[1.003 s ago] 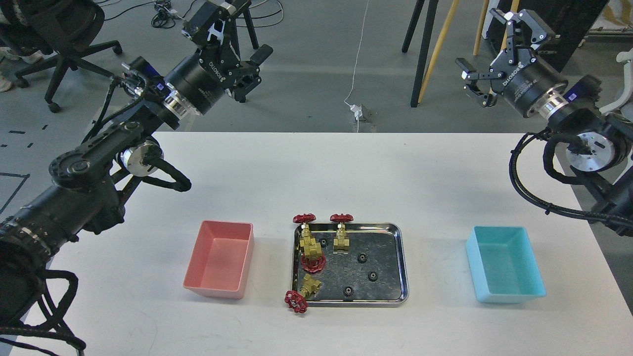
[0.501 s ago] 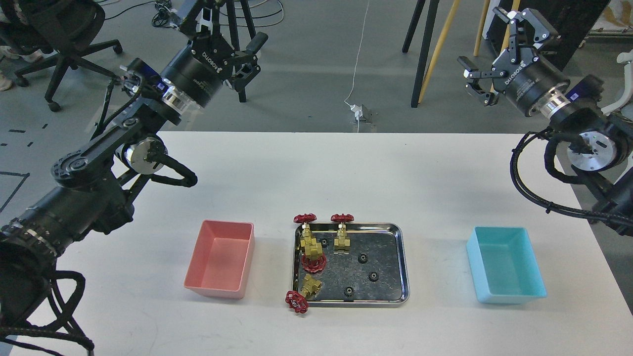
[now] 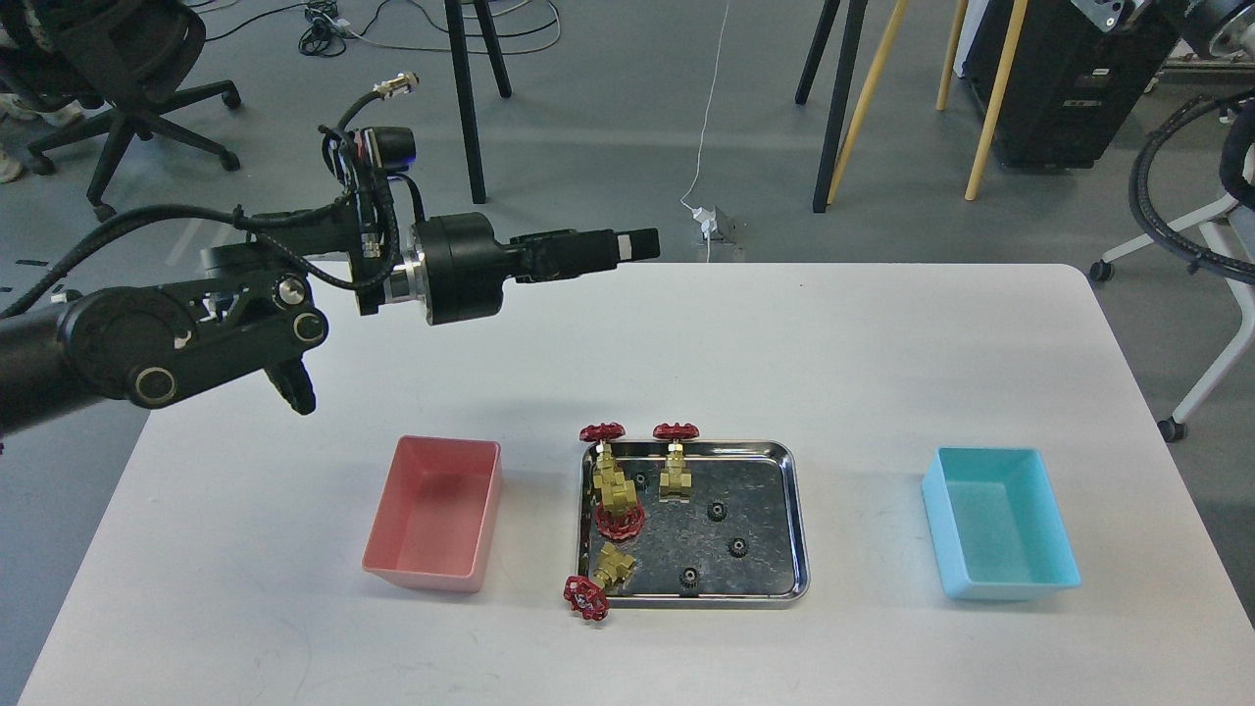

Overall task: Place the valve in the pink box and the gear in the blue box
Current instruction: 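Swing the left arm forward over the table toward the tray, then lower the left gripper onto the brass valve nearest the pink box, then close the left gripper around the brass valve, then lift the valve and lower it into the pink box, open left gripper, then raise the left arm away and bring the right gripper over the tray, then lower the right gripper onto a black gear and grasp it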

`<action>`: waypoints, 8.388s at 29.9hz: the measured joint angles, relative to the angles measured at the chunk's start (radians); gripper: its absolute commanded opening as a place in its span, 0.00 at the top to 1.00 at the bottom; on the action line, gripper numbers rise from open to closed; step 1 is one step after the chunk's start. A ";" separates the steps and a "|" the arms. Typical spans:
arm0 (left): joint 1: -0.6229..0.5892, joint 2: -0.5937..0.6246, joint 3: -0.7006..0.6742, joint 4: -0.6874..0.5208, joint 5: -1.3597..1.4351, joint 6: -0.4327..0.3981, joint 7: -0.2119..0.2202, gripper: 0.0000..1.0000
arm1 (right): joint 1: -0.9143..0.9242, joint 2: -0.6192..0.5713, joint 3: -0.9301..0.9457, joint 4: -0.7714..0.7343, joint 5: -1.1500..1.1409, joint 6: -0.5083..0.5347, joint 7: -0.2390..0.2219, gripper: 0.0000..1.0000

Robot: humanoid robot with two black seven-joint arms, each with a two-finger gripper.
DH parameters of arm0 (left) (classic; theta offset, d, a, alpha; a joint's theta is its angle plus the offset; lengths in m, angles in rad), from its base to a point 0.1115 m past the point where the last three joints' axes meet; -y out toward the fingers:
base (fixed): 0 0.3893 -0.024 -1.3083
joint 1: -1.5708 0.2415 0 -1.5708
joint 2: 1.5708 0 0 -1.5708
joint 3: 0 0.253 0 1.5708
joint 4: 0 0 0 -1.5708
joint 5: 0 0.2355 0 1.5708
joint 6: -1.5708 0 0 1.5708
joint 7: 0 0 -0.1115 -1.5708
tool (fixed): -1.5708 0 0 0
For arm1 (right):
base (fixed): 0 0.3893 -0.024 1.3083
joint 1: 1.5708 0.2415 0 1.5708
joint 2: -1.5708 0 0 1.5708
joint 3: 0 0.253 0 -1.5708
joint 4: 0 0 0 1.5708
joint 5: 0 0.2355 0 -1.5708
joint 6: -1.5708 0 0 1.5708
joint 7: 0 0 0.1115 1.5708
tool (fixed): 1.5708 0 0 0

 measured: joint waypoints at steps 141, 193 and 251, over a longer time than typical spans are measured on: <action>0.169 0.295 0.272 -0.048 0.716 0.362 0.000 0.86 | -0.087 -0.056 -0.178 -0.027 0.019 0.000 -0.191 0.01; 0.261 0.304 -0.175 -0.054 0.142 0.263 0.000 0.19 | -0.067 -0.067 -0.265 0.524 -0.764 0.000 -0.191 0.01; 0.554 -0.103 -0.780 -0.097 -0.790 -0.122 0.000 0.14 | 0.172 0.449 -1.213 0.696 -1.136 0.000 -0.236 0.44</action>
